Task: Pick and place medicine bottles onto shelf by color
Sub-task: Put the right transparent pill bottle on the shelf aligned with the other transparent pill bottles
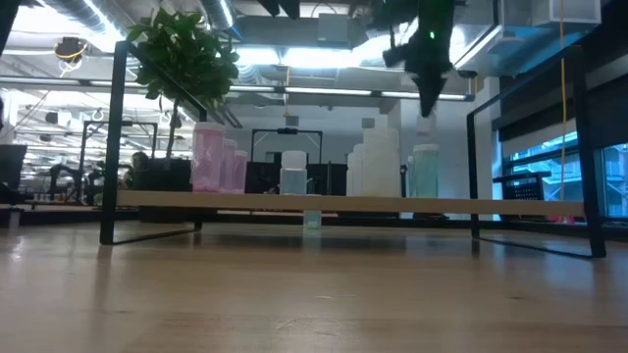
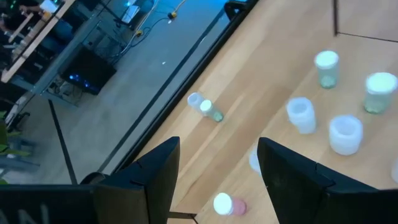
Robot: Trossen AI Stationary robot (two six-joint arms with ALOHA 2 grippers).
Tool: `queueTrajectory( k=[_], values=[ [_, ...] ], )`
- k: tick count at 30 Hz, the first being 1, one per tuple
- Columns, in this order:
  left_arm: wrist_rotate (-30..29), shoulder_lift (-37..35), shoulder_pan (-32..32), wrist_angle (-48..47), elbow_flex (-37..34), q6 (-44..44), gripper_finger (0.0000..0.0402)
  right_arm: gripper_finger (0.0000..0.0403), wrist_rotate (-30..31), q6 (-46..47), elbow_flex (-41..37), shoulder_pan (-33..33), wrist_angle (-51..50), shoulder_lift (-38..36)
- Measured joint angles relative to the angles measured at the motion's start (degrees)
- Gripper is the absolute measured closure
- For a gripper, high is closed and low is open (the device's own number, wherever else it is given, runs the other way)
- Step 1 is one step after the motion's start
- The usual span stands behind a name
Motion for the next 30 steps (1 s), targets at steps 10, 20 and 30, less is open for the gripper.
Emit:
queueTrajectory(
  k=[10,20,30],
  values=[
    [-0.42,0.00,-6.14,0.00,0.00,0.12,0.0192,0.0251,-5.95,2.65,5.31,15.86,-0.83,-0.02],
    [-0.39,0.00,-15.15,0.00,-0.01,-3.11,0.0192,0.0251,-8.94,2.82,6.99,30.66,3.77,-0.02],
    [-0.44,0.00,-21.16,-0.02,-0.02,-8.51,0.0192,0.0251,-13.46,-1.83,6.89,37.09,16.62,0.92]
  ],
)
